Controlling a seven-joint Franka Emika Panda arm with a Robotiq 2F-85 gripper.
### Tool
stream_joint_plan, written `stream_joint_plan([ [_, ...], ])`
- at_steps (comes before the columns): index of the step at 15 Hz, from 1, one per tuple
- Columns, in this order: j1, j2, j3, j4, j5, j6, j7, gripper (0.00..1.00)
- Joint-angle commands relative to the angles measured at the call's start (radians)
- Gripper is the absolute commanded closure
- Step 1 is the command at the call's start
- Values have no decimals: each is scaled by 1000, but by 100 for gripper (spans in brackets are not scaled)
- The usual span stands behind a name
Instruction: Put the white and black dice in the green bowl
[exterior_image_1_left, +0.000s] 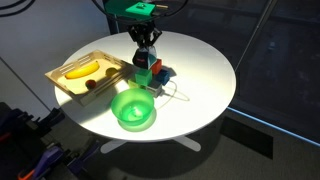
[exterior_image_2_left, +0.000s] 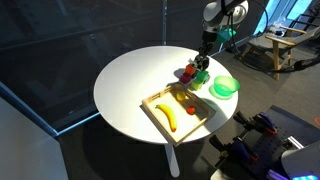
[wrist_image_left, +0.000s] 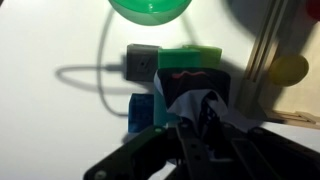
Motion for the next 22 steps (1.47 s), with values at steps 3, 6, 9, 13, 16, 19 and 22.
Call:
stream_joint_plan([
  [3, 3, -71, -21, -55, -32, -52, 31, 94],
  [6, 1, -96, -32, -94, -39, -55, 26, 94],
  [9, -3, -126, -39, -143, -39, -46, 12, 94],
  [13, -8, -172, -58, -222, -42, -29, 4, 95],
  [16, -14, -209, -76, -279, -46, -16, -3, 95],
  [19, -14, -236, -96, -326, -56, -5, -6, 95],
  [22, -14, -249, -111, -363, -69, 14, -6, 95],
])
